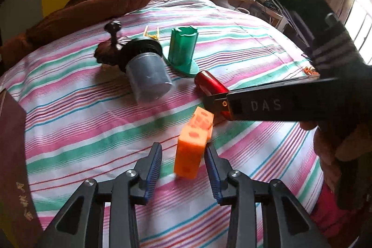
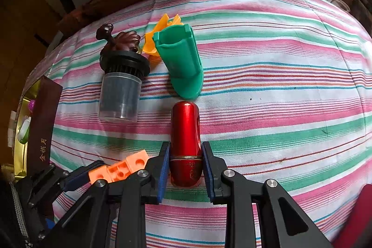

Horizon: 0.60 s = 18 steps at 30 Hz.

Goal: Organize rigid objects
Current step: 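Grasp the orange block with the left gripper while the right gripper holds the red cylinder, then lift the orange block and carry it to the tray with the left gripper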

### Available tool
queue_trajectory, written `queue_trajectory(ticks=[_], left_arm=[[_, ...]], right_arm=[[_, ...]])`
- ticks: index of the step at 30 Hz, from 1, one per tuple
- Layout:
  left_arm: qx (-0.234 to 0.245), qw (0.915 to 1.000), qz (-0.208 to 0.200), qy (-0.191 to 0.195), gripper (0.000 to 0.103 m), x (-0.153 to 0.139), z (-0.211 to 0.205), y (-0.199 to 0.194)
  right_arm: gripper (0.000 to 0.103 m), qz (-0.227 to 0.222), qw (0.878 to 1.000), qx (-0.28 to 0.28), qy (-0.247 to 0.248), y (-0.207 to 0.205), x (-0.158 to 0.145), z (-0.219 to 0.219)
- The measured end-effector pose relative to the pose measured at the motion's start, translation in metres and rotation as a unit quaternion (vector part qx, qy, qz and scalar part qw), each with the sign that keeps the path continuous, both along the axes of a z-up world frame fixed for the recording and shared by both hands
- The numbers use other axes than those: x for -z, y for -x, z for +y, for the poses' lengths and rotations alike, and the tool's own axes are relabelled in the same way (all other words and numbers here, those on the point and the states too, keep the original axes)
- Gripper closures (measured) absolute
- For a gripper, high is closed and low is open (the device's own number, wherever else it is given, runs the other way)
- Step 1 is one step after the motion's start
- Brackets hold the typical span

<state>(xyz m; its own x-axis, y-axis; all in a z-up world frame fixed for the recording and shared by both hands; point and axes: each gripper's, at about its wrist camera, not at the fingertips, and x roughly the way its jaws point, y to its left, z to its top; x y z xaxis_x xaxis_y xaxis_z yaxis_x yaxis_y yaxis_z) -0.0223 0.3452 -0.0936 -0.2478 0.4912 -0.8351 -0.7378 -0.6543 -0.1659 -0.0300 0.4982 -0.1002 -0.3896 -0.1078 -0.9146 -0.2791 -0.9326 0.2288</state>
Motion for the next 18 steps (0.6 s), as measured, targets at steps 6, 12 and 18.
queue_trajectory(ticks=[6,12,18], left_arm=[[0.006,0.9995,-0.012,-0.028,0.085,0.000,-0.003,-0.003],[-0.011,0.9981,-0.002,-0.061,0.085,-0.014,-0.033,-0.016],[-0.028,0.9961,0.005,-0.084,0.085,-0.026,-0.067,-0.031]], right_arm=[[0.076,0.003,1.000,0.004,0.010,0.001,0.002,0.002],[0.076,0.005,1.000,-0.005,-0.011,0.006,0.003,-0.009],[0.076,0.005,0.999,-0.014,-0.030,0.010,0.004,-0.018]])
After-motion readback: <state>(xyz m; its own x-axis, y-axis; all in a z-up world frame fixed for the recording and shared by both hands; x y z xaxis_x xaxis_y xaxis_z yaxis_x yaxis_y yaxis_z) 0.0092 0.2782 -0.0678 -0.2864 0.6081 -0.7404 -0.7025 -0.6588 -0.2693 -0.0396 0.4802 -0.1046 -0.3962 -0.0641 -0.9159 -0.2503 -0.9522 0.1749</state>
